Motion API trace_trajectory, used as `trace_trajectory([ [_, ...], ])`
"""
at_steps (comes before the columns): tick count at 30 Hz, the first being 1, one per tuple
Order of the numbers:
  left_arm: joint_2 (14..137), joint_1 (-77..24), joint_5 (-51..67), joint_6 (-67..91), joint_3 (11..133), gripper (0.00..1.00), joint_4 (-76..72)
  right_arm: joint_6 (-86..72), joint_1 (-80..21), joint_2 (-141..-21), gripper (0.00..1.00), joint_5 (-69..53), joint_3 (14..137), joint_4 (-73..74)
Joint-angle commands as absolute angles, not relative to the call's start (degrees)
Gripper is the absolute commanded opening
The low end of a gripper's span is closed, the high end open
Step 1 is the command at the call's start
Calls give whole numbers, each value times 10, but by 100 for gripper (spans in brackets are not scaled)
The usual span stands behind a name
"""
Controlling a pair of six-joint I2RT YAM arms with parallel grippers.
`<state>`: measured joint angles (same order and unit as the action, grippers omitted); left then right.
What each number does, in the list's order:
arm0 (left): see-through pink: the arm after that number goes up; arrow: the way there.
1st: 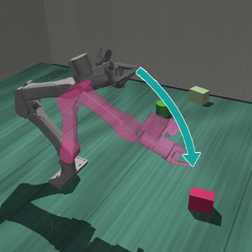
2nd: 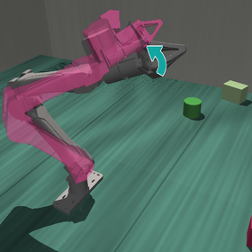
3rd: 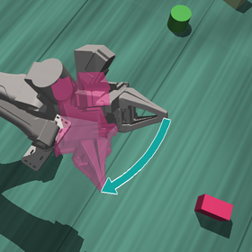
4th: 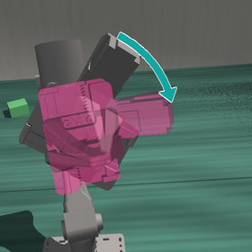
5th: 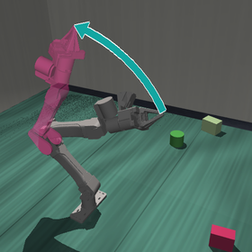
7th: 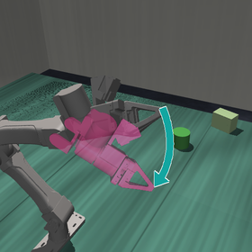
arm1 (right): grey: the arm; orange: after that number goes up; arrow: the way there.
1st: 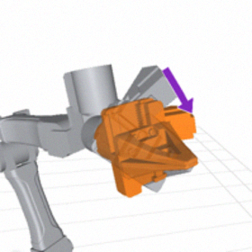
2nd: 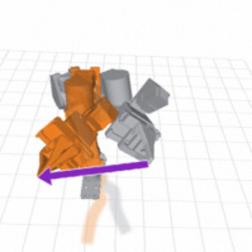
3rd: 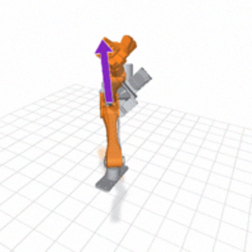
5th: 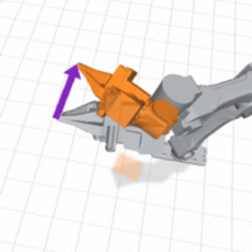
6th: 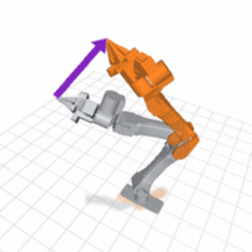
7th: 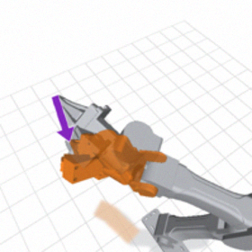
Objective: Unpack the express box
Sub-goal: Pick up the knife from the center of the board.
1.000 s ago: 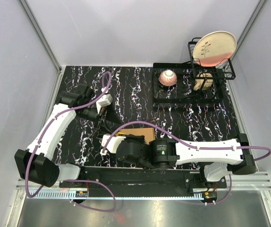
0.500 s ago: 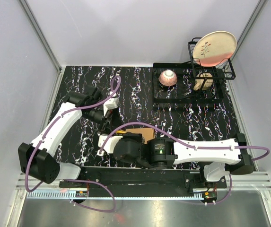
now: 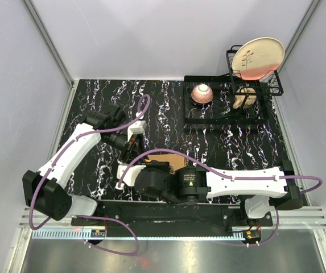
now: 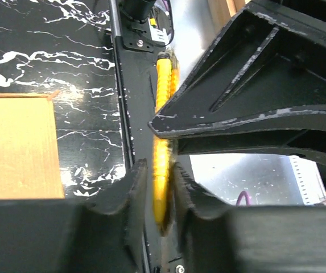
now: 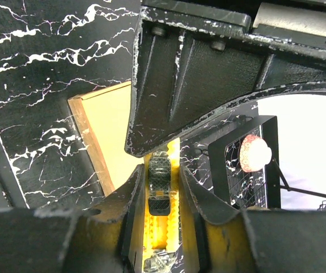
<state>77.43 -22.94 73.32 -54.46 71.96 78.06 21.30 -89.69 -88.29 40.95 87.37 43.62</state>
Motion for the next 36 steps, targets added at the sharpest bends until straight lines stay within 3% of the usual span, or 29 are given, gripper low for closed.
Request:
trace_trajectory([
  [1,770,-234,729,-562,738,19,886,221,-904,-882,0,407,900,439],
  [5,762,-235,738,-571,746,0,886,194,-904,-878,0,406,901,442],
  [6,760,-235,742,-574,750,0,886,185,-904,-876,0,406,903,443],
  [8,759,-235,749,-578,751,0,886,154,-904,-867,13,406,911,440],
  [10,757,-235,754,-580,756,0,884,131,-904,-855,37,413,924,434],
  [11,757,-235,755,-579,758,0,882,101,-903,-840,42,416,929,432],
  [14,756,-234,762,-574,771,0,875,27,-883,-779,78,402,919,404],
  [17,751,-230,773,-551,788,0,852,-46,-851,-681,91,353,850,331],
  [23,723,-209,839,-480,811,0,765,-108,-788,-528,96,288,691,155],
  [27,699,-204,889,-335,778,0,611,-143,-718,-532,96,173,661,99],
  [29,705,-202,905,-330,778,0,610,-161,-684,-547,96,116,657,86],
  [32,737,-166,943,-394,799,0,683,-191,-640,-560,95,43,632,37],
  [34,778,-126,965,-567,863,0,878,-213,-622,-566,95,8,607,-16],
  [36,820,-113,966,-557,903,0,888,-225,-610,-573,93,2,586,-63],
])
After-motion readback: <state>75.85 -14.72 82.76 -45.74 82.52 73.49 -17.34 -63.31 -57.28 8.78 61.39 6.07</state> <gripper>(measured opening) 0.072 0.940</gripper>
